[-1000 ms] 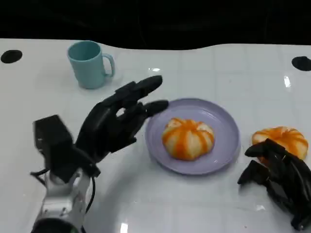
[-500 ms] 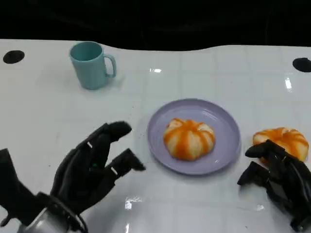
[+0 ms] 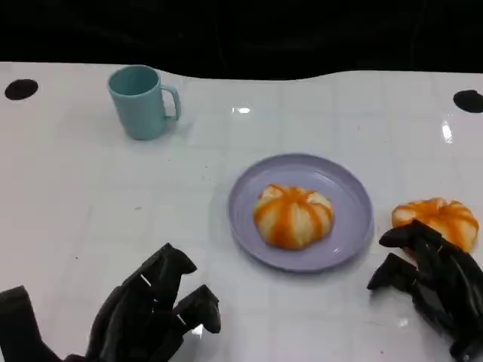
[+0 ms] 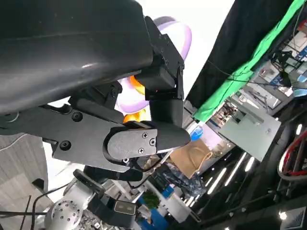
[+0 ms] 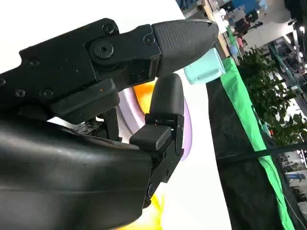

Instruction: Grasp the bread from the table and place it into the plate.

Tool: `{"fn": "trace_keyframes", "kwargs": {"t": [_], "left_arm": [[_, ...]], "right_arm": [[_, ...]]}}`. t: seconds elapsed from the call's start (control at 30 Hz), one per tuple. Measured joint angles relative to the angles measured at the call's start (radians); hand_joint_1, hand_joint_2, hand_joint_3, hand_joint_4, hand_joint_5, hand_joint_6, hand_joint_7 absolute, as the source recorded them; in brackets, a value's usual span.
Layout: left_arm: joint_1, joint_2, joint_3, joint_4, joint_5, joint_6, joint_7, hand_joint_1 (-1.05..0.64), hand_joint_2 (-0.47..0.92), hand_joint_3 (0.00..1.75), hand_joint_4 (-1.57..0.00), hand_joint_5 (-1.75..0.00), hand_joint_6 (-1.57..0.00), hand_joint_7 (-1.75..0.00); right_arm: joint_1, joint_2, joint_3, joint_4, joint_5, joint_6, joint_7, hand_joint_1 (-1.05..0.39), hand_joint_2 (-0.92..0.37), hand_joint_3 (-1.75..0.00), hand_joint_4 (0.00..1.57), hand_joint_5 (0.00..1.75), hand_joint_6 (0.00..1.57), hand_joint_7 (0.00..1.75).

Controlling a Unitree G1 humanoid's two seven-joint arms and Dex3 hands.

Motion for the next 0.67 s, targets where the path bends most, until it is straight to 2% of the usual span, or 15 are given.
{"fn": "trace_keyframes", "kwargs": {"t": [0.23, 0.47, 0.67], "left_arm": [[0.0, -0.001, 0.001, 0.008, 0.003, -0.011, 0.0, -0.53, 0.92, 0.33, -0.89, -1.75, -0.64, -1.75], [0.0, -0.001, 0.001, 0.016, 0.003, -0.011, -0.011, -0.53, 0.92, 0.31, -0.88, -1.75, -0.64, -1.75], [-0.002, -0.001, 0.001, 0.028, 0.018, -0.046, -0.017, -0.56, 0.92, 0.3, -0.89, -1.75, -0.64, -1.75]], "right_arm": [[0.016, 0.0, 0.003, -0.022, -0.001, 0.003, 0.0, -0.53, -0.92, -0.22, 0.66, 1.54, 0.61, 1.22], [0.03, 0.0, 0.003, -0.067, 0.005, 0.062, -0.001, -0.53, -0.92, -0.21, 0.65, 1.55, 0.61, 1.22], [0.032, 0.0, 0.002, -0.07, 0.005, 0.066, 0.006, -0.53, -0.92, -0.23, 0.62, 1.57, 0.58, 1.24]]}}
